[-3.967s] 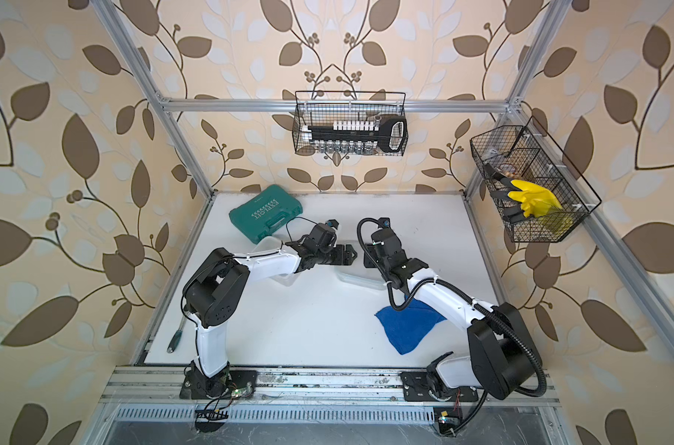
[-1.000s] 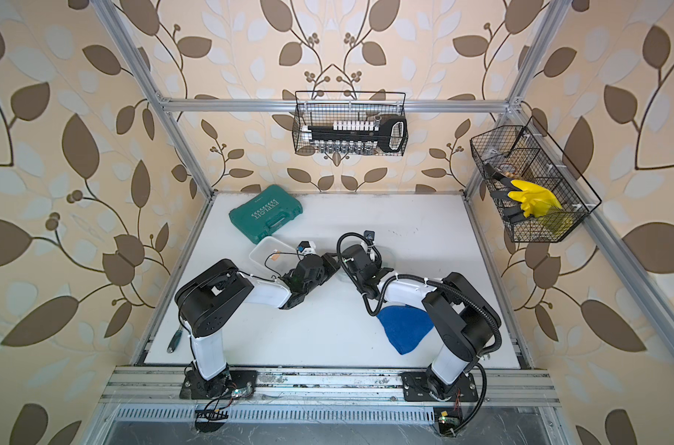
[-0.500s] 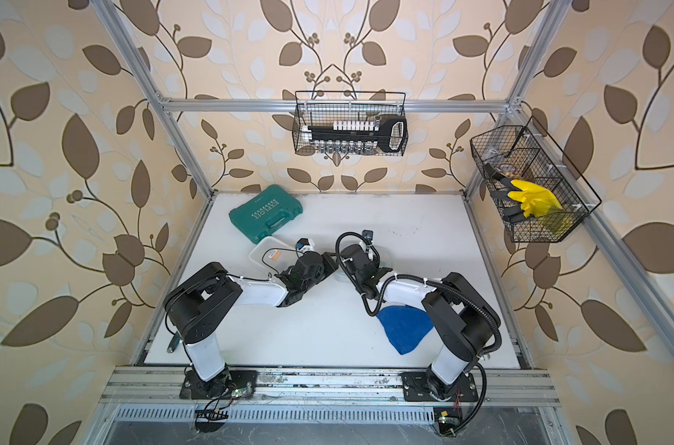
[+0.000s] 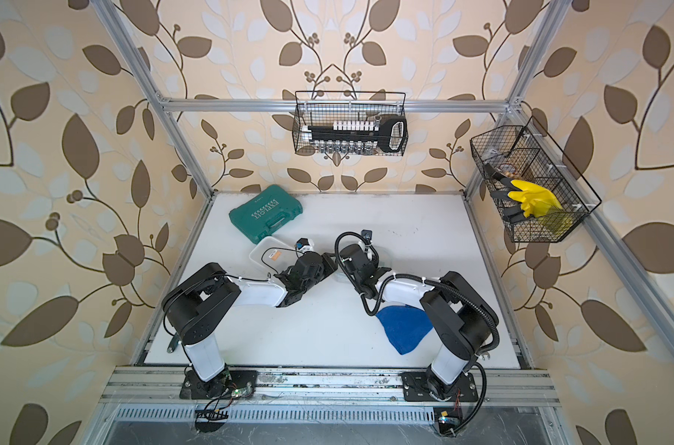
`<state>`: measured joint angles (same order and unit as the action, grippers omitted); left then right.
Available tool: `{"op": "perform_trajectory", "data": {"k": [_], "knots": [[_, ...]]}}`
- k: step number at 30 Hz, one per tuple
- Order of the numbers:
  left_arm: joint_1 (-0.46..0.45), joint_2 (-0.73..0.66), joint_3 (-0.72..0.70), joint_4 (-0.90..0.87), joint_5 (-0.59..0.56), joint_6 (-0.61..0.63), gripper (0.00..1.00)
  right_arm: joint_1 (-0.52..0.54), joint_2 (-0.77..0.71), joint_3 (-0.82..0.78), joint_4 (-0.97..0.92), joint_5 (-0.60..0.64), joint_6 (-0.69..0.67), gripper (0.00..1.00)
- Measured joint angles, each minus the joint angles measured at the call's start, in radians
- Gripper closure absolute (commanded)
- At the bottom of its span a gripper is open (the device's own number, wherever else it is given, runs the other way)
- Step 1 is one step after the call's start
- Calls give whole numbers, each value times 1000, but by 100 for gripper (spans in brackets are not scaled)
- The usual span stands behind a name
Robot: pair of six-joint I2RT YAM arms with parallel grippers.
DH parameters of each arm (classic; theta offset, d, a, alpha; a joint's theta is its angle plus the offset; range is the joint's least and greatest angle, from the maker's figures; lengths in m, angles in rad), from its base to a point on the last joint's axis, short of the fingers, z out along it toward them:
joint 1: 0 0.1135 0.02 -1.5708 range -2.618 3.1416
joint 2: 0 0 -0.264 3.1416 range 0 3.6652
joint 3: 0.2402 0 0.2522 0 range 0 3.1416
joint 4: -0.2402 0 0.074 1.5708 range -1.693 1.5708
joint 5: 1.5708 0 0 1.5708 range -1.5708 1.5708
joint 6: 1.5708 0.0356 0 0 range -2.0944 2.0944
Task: Wipe the insides of the lunch boxes
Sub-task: Open the fastener of the lunch box.
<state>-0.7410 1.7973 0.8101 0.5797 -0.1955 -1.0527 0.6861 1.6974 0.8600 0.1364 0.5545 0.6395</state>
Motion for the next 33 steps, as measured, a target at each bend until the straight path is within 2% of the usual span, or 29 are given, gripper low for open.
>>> {"op": "perform_trajectory", "data": {"k": [5,8,12,19,21,23,24,26,28,33], "knots": [[0,-3,0,-13,-1,27,100,6,14,2,19,6,0,95],[2,-18,0,-74,-54,119,100,13,32,6,18,13,4,95],[-11,-36,0,-123,-71,209,100,25,40,11,19,22,8,96],[-13,-43,0,-166,-77,239,100,32,45,12,29,26,24,95],[-13,-47,0,-169,-76,239,92,32,45,14,28,26,27,95],[-13,-61,0,-184,-76,244,72,32,44,17,22,25,30,91],[-13,-69,0,-193,-76,240,61,32,42,19,18,23,32,87],[-13,-91,11,-232,-79,249,43,32,27,22,6,2,40,68],[-13,-108,35,-273,-82,257,34,32,5,23,-19,-36,32,53],[-13,-171,101,-356,-101,313,24,30,-105,12,-156,-146,35,41]]}}
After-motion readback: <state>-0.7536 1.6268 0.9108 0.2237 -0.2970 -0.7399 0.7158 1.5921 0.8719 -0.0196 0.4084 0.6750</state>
